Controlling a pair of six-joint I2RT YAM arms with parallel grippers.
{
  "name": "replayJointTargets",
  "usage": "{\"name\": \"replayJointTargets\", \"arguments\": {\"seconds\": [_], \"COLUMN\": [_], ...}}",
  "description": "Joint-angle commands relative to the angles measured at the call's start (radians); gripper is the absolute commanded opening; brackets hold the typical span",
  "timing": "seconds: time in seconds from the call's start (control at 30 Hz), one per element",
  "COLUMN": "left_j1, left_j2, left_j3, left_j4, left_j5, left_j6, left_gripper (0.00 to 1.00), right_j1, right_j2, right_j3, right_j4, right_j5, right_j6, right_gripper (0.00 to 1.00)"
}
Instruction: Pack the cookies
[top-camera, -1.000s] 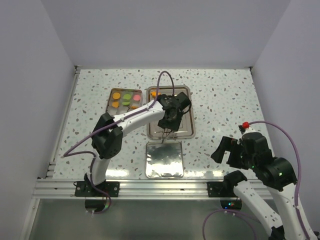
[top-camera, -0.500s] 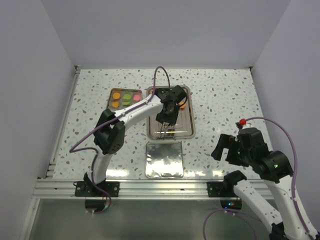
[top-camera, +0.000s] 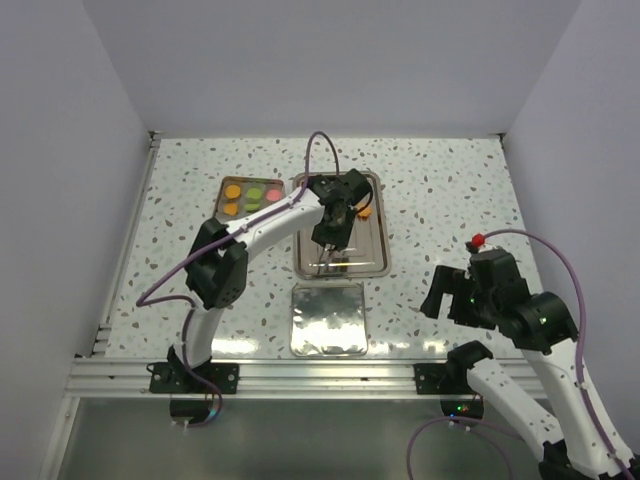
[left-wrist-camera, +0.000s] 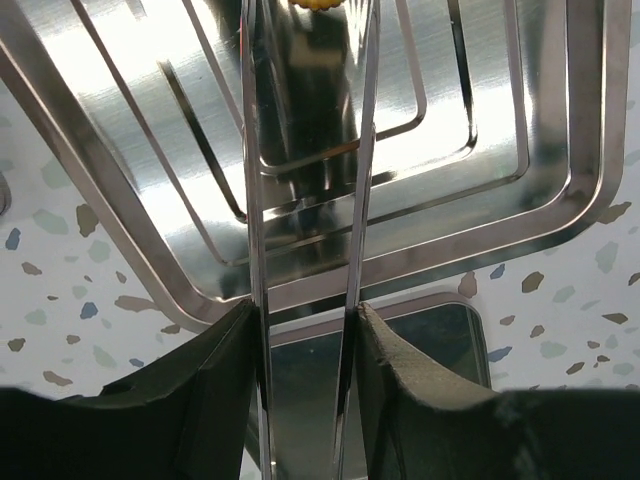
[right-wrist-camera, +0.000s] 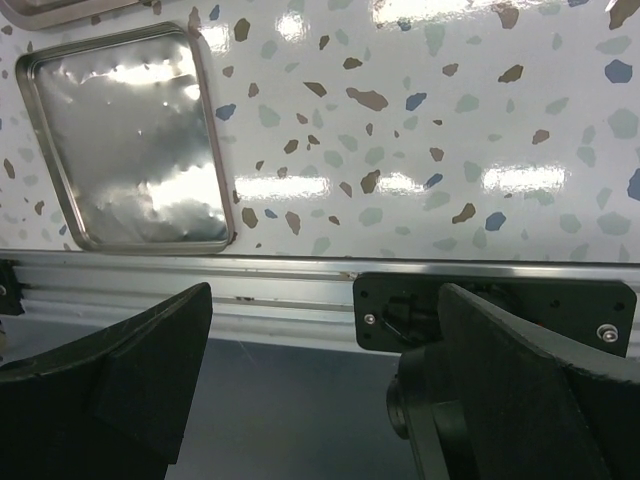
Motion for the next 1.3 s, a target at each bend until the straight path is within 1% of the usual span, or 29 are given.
{"name": "replayJointTargets", "arguments": {"seconds": [0.0,0.1,0.2,0.37,0.43,0.57,0.67,0.9,1.07,1.27], "left_j1": [0.028,0.057,0.094,0.15,0.173,0.208,0.24,0.311,0.334,0.352], "left_j2": [-0.133,-0.211,-0.314,-0.512,-0.563,-0.694,-0.75,-0.764,-0.69,-0.594], "left_j3": [0.015,-0.004,-0.062,-0.229,-0.298,-0.383,-0.43,-0.461,-0.413,-0.36], "left_j4": [-0.04,-0.069,-0.078,-0.077,-0.083,-0.104,-0.122,-0.126,-0.13,-0.135], "left_j5": [-0.036,-0.059,-0.072,-0.093,-0.101,-0.118,-0.124,-0.13,-0.131,-0.142], "left_j6": [0.007,0.001,-0.009,-0.029,-0.032,-0.036,-0.026,0.01,0.034,0.056], "left_gripper": [0.42,0.42,0.42,0.43,0.43,0.44,0.45,0.45,0.45,0.45], "right_j1": [0.003,0.005,0.005,0.005,0.005,0.005,0.005,0.005,0.005,0.005], "right_j2": [0.023,0.041,0.055,0.104,0.117,0.138,0.132,0.074,0.071,0.072], "right_j3": [-0.024,-0.04,-0.06,-0.077,-0.075,-0.055,-0.044,-0.068,-0.009,-0.005], "right_j4": [0.052,0.078,0.11,0.164,0.181,0.19,0.171,0.121,0.076,0.075], "right_j5": [-0.023,-0.06,-0.095,-0.157,-0.172,-0.178,-0.169,-0.154,-0.106,-0.097], "right_j6": [-0.01,-0.01,-0.005,0.018,0.019,0.018,0.016,0.007,-0.05,-0.073], "right_gripper": [0.99,0.98,0.98,0.98,0.98,0.98,0.98,0.98,0.99,0.99]}}
